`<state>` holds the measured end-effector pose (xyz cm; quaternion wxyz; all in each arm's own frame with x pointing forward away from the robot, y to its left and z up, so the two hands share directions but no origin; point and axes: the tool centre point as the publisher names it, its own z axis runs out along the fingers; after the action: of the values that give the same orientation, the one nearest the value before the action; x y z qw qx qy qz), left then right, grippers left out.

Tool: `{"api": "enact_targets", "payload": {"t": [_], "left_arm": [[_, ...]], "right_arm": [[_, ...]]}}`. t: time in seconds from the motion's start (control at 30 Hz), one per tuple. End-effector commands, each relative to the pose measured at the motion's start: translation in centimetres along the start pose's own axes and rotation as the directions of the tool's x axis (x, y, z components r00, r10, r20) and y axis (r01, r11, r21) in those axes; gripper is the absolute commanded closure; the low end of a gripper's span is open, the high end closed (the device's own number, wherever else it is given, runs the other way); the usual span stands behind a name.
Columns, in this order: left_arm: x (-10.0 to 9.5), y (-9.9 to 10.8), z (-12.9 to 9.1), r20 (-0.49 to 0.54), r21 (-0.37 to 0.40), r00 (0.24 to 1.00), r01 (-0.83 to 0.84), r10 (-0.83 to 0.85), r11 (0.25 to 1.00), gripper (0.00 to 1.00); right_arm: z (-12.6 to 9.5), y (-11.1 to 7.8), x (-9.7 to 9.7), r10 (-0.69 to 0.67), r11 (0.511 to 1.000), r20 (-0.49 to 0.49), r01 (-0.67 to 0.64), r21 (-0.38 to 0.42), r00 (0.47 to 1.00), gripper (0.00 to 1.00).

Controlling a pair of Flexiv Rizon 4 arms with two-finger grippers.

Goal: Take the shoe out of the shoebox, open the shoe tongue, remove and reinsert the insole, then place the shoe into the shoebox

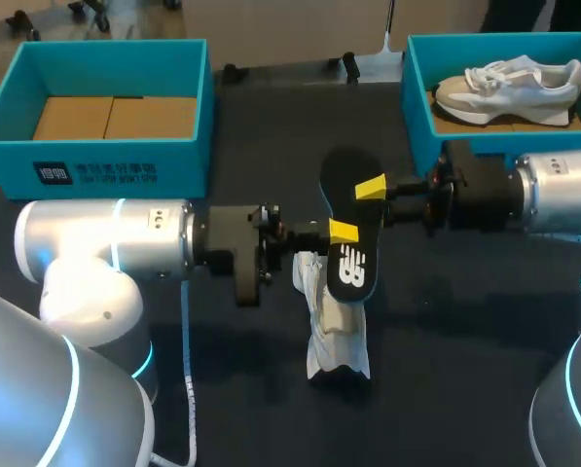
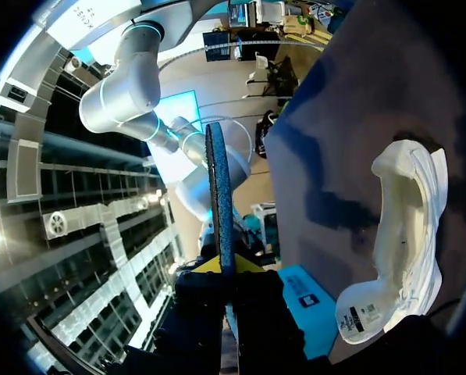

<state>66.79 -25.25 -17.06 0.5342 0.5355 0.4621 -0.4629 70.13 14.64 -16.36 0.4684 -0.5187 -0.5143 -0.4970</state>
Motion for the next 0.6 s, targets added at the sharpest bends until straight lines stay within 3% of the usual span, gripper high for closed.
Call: {"api": "enact_targets", "payload": {"t": [0.03, 0.13, 0.2, 0.47, 0.5, 0.53, 0.6], "left_arm": [[0.19, 0.1, 0.61, 0.002, -0.009, 1.0, -0.002, 0.002, 1.0, 1.0], [0.2, 0.14, 0.63, 0.003, -0.009, 1.0, -0.004, 0.004, 1.0, 1.0], [0.2, 0.15, 0.63, 0.003, -0.008, 1.0, -0.003, 0.003, 1.0, 1.0], [0.29, 0.05, 0.34, -0.006, 0.002, 1.0, 0.019, -0.019, 1.0, 1.0], [0.29, 0.04, 0.32, -0.009, 0.005, 1.0, 0.018, -0.018, 1.0, 0.74], [0.26, 0.01, 0.3, -0.011, 0.006, 1.0, 0.018, -0.018, 1.0, 0.06], [0.15, 0.04, 0.16, -0.012, 0.008, 1.0, 0.022, -0.022, 1.0, 0.0]], "right_arm": [[0.4, 0.18, -0.04, 0.002, 1.0, 0.001, -0.002, 0.001, 1.0, 0.73], [0.42, 0.21, -0.05, 0.003, 1.0, 0.001, -0.003, 0.002, 1.0, 0.84], [0.42, 0.24, -0.07, 0.003, 1.0, 0.001, -0.003, 0.001, 1.0, 1.0], [0.46, 0.72, -0.31, 0.003, 1.0, 0.002, -0.003, 0.006, 1.0, 1.0], [0.45, 0.76, -0.37, 0.004, 1.0, 0.001, -0.004, 0.006, 1.0, 1.0], [0.45, 0.79, -0.43, 0.006, 1.0, 0.001, -0.006, 0.006, 1.0, 1.0], [0.41, 0.84, -0.55, 0.01, 1.0, 0.001, -0.01, 0.007, 1.0, 1.0]]}}
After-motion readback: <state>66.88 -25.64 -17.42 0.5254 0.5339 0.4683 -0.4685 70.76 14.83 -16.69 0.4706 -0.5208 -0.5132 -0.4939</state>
